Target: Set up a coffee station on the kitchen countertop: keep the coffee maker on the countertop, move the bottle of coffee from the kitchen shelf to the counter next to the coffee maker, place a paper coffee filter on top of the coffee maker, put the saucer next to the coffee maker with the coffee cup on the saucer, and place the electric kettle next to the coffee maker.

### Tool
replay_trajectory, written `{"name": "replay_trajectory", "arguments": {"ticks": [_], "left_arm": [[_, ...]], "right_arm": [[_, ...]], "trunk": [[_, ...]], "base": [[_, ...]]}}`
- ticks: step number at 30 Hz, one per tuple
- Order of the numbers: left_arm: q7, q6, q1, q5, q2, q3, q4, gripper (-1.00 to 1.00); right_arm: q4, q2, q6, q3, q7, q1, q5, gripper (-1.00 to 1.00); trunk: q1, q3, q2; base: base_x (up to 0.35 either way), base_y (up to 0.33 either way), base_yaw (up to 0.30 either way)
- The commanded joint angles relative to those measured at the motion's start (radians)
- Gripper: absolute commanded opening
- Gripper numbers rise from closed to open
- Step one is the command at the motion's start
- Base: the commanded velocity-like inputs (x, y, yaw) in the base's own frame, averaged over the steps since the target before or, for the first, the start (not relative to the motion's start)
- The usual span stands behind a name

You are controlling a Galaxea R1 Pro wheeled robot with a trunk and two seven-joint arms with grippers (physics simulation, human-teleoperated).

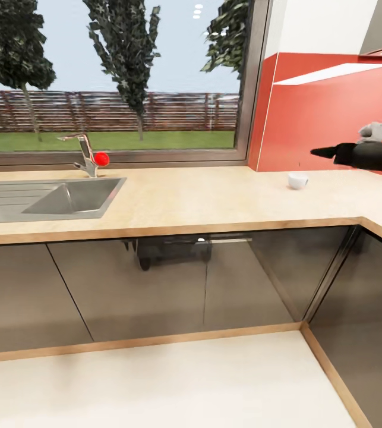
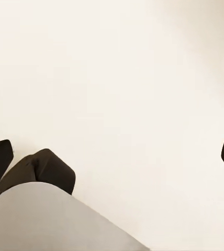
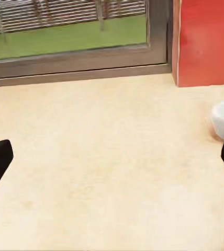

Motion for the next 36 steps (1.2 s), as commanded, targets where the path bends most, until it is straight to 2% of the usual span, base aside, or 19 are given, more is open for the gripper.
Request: {"name": "replay_trajectory", "arguments": {"ticks": [1,2,3,4,5,6,8,12,14,15,18,21,36], "left_arm": [[-0.004,-0.004,0.005,-0.007,0.0,0.009,0.001,1.0],[-0.004,-0.004,0.007,-0.007,0.0,0.009,0.002,1.0],[-0.004,-0.005,0.011,-0.007,0.0,0.009,0.002,1.0],[-0.004,-0.005,0.012,-0.007,0.0,0.009,0.002,1.0],[-0.004,-0.005,0.013,-0.007,0.0,0.009,0.002,1.0],[-0.004,-0.005,0.013,-0.007,0.0,0.009,0.002,1.0],[-0.004,-0.005,0.021,-0.007,0.0,0.009,0.003,1.0],[-0.004,-0.005,0.031,-0.007,0.0,0.009,0.003,1.0],[-0.004,-0.005,0.033,-0.007,0.0,0.009,0.003,1.0],[-0.004,-0.005,0.034,-0.007,0.0,0.009,0.003,1.0],[-0.004,-0.005,0.035,-0.007,0.0,0.009,0.003,1.0],[-0.004,-0.005,0.035,-0.007,0.0,0.009,0.003,1.0],[-0.003,-0.005,0.036,-0.007,0.0,0.009,0.003,1.0]], "right_arm": [[0.074,0.001,0.008,0.01,-0.002,-0.089,0.051,1.0],[0.112,0.002,0.008,0.018,-0.006,-0.12,0.084,1.0],[0.272,0.007,0.007,0.06,-0.022,-0.23,0.235,1.0],[0.351,0.011,0.007,0.074,-0.028,-0.274,0.301,1.0],[0.387,0.013,0.006,0.079,-0.03,-0.292,0.327,1.0],[0.475,0.019,0.005,0.09,-0.034,-0.326,0.381,1.0],[0.541,0.022,0.004,0.101,-0.033,-0.35,0.419,1.0],[0.562,0.022,0.004,0.115,-0.031,-0.357,0.431,1.0],[0.567,0.021,0.004,0.158,-0.028,-0.359,0.434,1.0],[0.568,0.021,0.005,0.196,-0.022,-0.36,0.433,1.0],[0.569,0.02,0.005,0.243,0.006,-0.36,0.432,1.0],[0.568,0.019,0.005,0.264,0.039,-0.361,0.432,1.0],[0.568,0.02,0.005,0.281,0.069,-0.357,0.431,1.0]], "trunk": [[0.0,-0.001,-0.001],[0.0,-0.001,-0.001],[0.0,-0.001,-0.001],[0.0,-0.001,-0.001],[0.0,-0.001,-0.001],[0.0,-0.001,-0.001],[0.0,-0.001,-0.001],[0.0,-0.001,-0.001],[0.0,-0.001,-0.001],[0.0,-0.001,-0.001],[0.0,-0.001,-0.001],[0.0,-0.001,-0.001],[0.0,-0.001,-0.001]], "base": [[0.0,0.0,0.0],[0.0,0.0,0.0],[0.0,0.0,0.0],[0.0,0.0,0.0],[0.0,0.0,0.0],[0.0,0.0,0.0],[0.026,-0.009,0.0],[0.13,-0.08,0.0],[0.209,-0.149,0.0],[0.228,-0.17,0.0],[0.238,-0.181,0.0],[0.247,-0.191,0.0],[0.254,-0.174,0.0]]}}
